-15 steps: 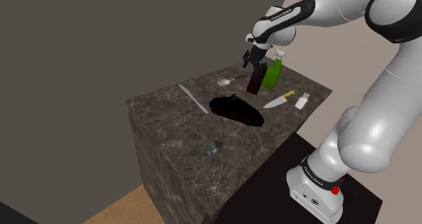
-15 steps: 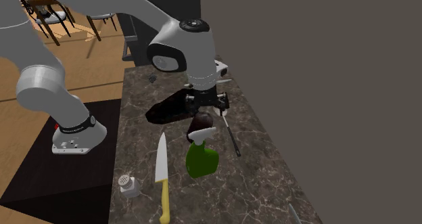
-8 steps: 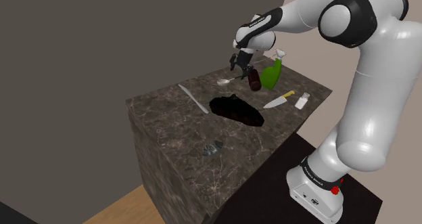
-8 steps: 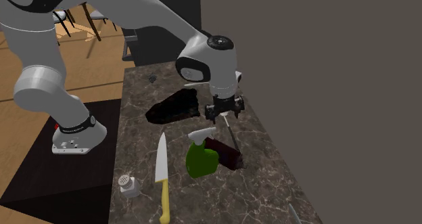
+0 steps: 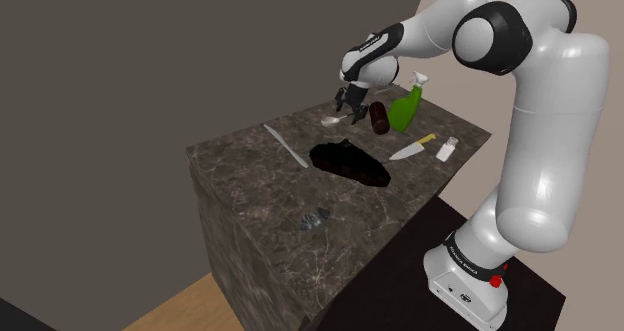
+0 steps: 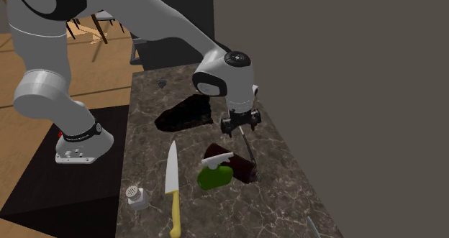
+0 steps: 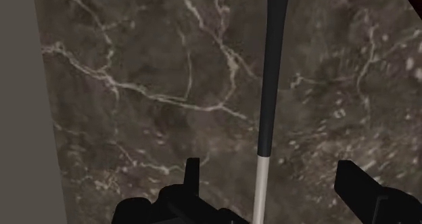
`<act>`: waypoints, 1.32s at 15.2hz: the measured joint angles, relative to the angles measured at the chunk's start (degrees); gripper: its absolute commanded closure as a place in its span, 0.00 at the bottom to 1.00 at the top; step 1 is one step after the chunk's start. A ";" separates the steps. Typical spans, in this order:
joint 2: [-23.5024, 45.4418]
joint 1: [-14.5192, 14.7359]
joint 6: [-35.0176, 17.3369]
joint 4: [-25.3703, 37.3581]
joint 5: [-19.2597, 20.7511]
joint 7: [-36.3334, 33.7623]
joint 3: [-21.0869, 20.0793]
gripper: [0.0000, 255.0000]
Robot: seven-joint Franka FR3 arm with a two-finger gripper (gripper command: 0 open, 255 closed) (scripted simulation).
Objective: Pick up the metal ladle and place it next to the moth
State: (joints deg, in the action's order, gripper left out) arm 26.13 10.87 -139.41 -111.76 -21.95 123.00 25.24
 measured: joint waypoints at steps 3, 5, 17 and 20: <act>0.25 -0.09 -0.16 0.10 -0.16 0.10 -0.11 0.00; 0.27 -0.09 -0.18 0.09 -0.18 0.11 -0.12 0.00; -0.03 0.03 0.08 0.09 0.04 -0.07 0.02 1.00; -1.19 0.38 1.39 0.34 0.92 -0.67 0.59 1.00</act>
State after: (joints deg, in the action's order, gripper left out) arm 24.94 11.25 -138.03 -111.42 -21.03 122.33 25.83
